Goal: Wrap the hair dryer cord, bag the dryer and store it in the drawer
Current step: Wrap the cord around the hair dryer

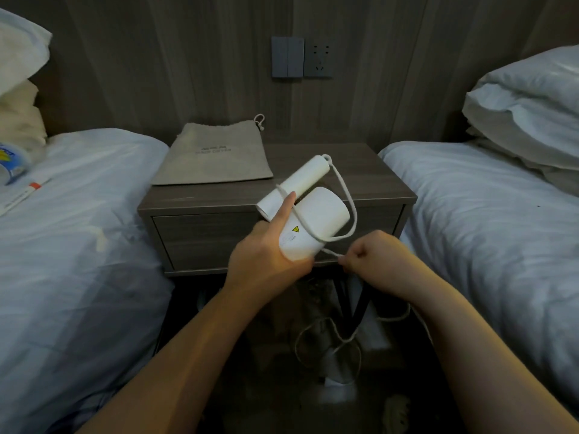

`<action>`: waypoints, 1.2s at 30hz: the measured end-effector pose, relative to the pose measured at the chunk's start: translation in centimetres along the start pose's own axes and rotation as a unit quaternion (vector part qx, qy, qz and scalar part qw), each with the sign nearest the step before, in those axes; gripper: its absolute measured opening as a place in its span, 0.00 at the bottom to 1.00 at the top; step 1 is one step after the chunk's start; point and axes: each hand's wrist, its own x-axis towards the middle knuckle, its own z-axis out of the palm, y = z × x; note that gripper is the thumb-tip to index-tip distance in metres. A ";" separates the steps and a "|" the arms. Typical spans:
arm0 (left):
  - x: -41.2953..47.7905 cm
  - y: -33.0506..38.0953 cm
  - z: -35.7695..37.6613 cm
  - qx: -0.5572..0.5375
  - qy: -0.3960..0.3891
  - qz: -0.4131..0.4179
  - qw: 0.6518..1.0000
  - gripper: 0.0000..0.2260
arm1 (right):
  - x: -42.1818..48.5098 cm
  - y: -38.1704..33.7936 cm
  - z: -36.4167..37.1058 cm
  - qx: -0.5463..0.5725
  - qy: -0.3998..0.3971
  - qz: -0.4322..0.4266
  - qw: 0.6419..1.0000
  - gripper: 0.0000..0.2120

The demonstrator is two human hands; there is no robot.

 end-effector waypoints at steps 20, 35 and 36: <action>1.0 -2.9 -1.2 0.228 -0.171 0.172 0.943 0.41 | -1.1 1.2 -3.1 0.073 0.070 -0.078 0.992 0.13; -0.7 0.1 0.5 0.215 -0.225 0.308 0.899 0.39 | -0.1 3.3 -3.1 0.102 0.084 -0.087 0.987 0.14; -0.7 0.1 0.5 0.213 -0.230 0.310 0.897 0.39 | -0.1 3.2 -3.0 0.103 0.065 -0.089 0.989 0.14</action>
